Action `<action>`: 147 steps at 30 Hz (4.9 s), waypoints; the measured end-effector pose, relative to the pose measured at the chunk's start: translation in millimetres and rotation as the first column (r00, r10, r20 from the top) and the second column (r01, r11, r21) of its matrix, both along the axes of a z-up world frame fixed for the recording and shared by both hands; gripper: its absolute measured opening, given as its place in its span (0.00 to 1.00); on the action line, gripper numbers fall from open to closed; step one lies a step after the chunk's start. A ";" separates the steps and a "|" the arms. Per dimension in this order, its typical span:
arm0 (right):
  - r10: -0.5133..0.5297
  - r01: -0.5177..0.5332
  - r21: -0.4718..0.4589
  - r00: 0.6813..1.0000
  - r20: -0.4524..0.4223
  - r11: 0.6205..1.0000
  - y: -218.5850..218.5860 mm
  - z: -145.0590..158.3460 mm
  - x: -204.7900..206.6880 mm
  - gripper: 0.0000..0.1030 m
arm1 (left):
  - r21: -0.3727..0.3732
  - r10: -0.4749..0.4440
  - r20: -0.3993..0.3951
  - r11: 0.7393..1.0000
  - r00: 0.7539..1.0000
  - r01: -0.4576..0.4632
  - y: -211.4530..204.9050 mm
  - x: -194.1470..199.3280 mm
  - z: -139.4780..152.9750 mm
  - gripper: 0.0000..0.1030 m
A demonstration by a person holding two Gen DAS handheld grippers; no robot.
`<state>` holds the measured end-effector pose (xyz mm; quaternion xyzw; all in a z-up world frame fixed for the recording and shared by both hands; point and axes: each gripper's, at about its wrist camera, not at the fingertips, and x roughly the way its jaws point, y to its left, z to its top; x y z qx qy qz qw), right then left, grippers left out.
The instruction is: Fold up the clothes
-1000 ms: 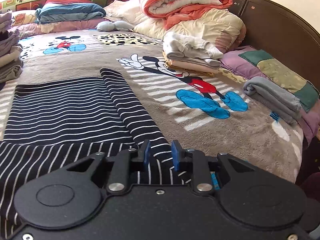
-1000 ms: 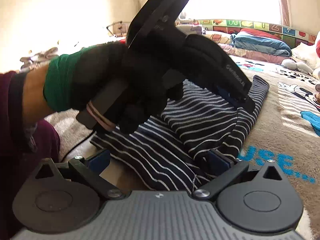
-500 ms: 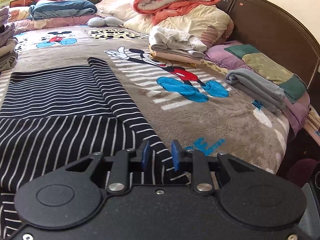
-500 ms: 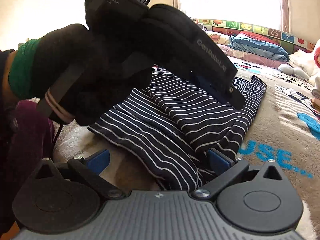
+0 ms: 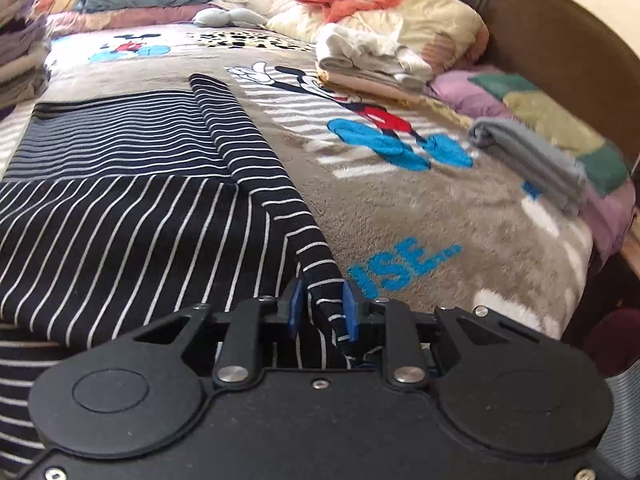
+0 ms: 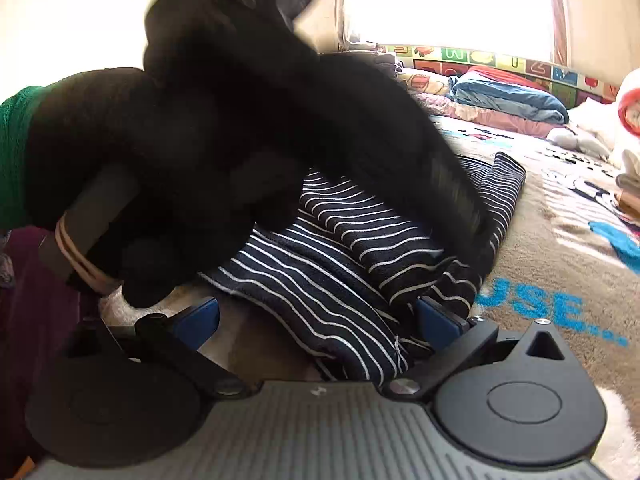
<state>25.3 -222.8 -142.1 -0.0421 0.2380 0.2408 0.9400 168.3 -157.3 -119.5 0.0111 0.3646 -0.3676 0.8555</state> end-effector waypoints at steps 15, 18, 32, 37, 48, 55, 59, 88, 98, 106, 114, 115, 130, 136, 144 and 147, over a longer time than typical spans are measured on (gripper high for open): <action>-0.048 0.043 0.071 0.996 0.070 0.997 -8.3 26.7 -16.6 0.99 | -0.304 0.674 -0.135 0.670 0.727 -0.677 167.6 6.5 47.0 0.38; -0.032 0.028 0.083 0.998 0.054 0.996 -14.3 25.5 -2.2 0.99 | -0.315 0.707 -0.225 0.599 0.671 -0.736 188.5 18.3 42.0 0.38; -0.046 0.046 0.112 0.999 -0.002 0.993 -29.1 17.2 27.1 0.99 | -0.259 0.753 -0.293 0.530 0.589 -0.807 204.4 68.1 1.8 0.33; -0.045 0.046 0.113 0.999 -0.005 0.993 -29.4 16.3 29.5 0.99 | -0.263 0.725 -0.243 0.590 0.644 -0.763 193.1 77.8 15.3 0.02; -0.032 0.034 0.130 0.999 -0.017 0.991 -34.2 15.4 29.8 0.99 | -0.319 0.593 -0.080 0.746 0.801 -0.584 114.4 99.9 100.5 0.02; 0.003 0.003 0.152 0.999 -0.043 0.988 -35.5 12.5 26.3 0.99 | -0.291 0.543 -0.045 0.796 0.838 -0.531 56.3 128.8 128.6 0.02; 0.016 -0.008 0.151 0.999 -0.049 0.988 -32.9 10.9 24.7 1.00 | -0.275 0.526 -0.053 0.809 0.849 -0.519 26.2 146.3 133.2 0.02; 0.025 0.025 0.366 0.991 -0.131 0.930 -57.7 3.7 33.9 1.00 | 0.155 0.431 0.158 0.878 0.888 -0.453 -117.9 204.0 45.0 0.02; 0.031 0.023 0.383 0.990 -0.135 0.923 -60.1 4.5 33.3 1.00 | 0.182 0.314 0.224 0.917 0.923 -0.356 -106.6 197.0 52.8 0.29; 0.027 0.039 0.424 0.989 -0.147 0.905 -63.9 6.5 33.2 1.00 | 0.236 0.315 0.197 0.904 0.929 -0.356 -98.2 216.6 38.2 0.29; 0.028 0.035 0.419 0.989 -0.145 0.907 -65.1 2.7 36.4 1.00 | 0.103 0.414 -0.009 0.906 0.910 -0.411 -60.1 242.9 15.3 0.15; 0.029 0.035 0.418 0.989 -0.145 0.908 -64.7 2.7 36.6 1.00 | 0.084 0.414 0.001 0.907 0.910 -0.412 -58.7 240.2 18.2 0.05; 0.027 0.035 0.417 0.989 -0.144 0.908 -62.3 2.1 40.7 1.00 | 0.107 0.383 0.196 0.907 0.903 -0.407 -54.5 222.5 29.8 0.28; 0.027 0.035 0.416 0.989 -0.143 0.909 -62.5 2.5 39.6 1.00 | 0.142 0.186 0.304 0.961 0.934 -0.238 -84.5 190.6 43.3 0.30; 0.029 0.037 0.421 0.988 -0.150 0.906 -61.9 2.5 40.2 1.00 | 0.359 0.149 0.258 0.902 0.955 -0.237 -126.4 223.2 -7.0 0.18; 0.038 0.031 0.422 0.987 -0.154 0.906 -62.8 1.9 40.3 1.00 | 0.372 0.152 0.251 0.897 0.956 -0.240 -127.8 223.0 -4.2 0.18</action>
